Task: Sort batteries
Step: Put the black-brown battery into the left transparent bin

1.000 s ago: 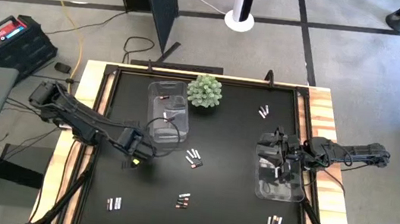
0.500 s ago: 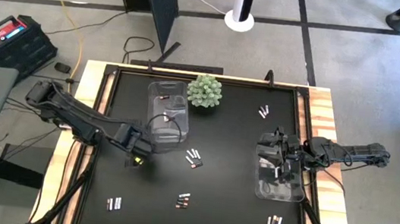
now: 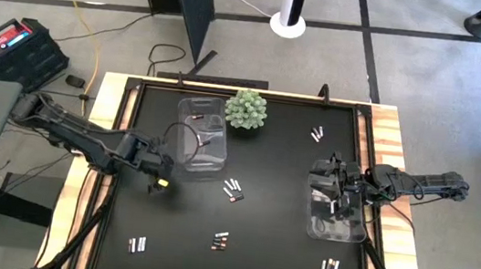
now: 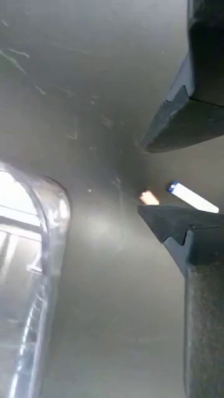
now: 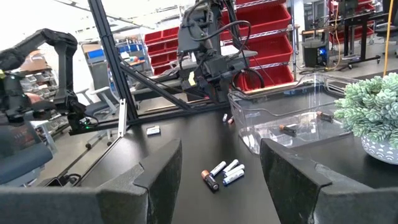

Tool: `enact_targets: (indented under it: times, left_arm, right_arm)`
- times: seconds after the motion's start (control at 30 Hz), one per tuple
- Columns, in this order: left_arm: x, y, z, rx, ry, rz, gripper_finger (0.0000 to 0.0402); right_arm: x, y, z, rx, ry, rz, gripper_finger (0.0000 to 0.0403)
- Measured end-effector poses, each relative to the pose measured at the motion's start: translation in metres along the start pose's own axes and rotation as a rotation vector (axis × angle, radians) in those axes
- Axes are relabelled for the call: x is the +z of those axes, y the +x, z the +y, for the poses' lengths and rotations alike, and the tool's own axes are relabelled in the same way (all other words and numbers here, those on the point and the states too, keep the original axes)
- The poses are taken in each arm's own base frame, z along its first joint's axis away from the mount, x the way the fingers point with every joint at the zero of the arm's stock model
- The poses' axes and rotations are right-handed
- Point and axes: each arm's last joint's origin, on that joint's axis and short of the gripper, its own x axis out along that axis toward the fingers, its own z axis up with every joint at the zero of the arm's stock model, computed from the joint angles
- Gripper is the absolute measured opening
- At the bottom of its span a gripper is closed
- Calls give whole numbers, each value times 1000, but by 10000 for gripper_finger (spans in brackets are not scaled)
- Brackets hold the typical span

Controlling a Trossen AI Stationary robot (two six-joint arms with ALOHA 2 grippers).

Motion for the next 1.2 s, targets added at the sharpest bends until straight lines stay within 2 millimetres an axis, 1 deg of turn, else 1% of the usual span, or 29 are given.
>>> enact_targets:
  times: [0.2,0.47,0.67,0.9,1.1,1.2]
  left_arm:
    - [-6,13,11,5,-34,57,140]
    - [-13,27,22,0,1,100,140]
    - [-15,36,24,-22,11,76,139]
    - [-23,45,26,-21,7,81,139]
    - [-23,45,26,-19,7,81,139]
    - [-23,51,27,-2,5,114,139]
  right_arm:
    - [0,0,0,0,0,0,235]
    - [0,0,0,0,0,0,235]
    - [0,0,0,0,0,0,235]
    - [0,0,0,0,0,0,235]
    - [0,0,0,0,0,0,235]
    - [0,0,0,0,0,0,235]
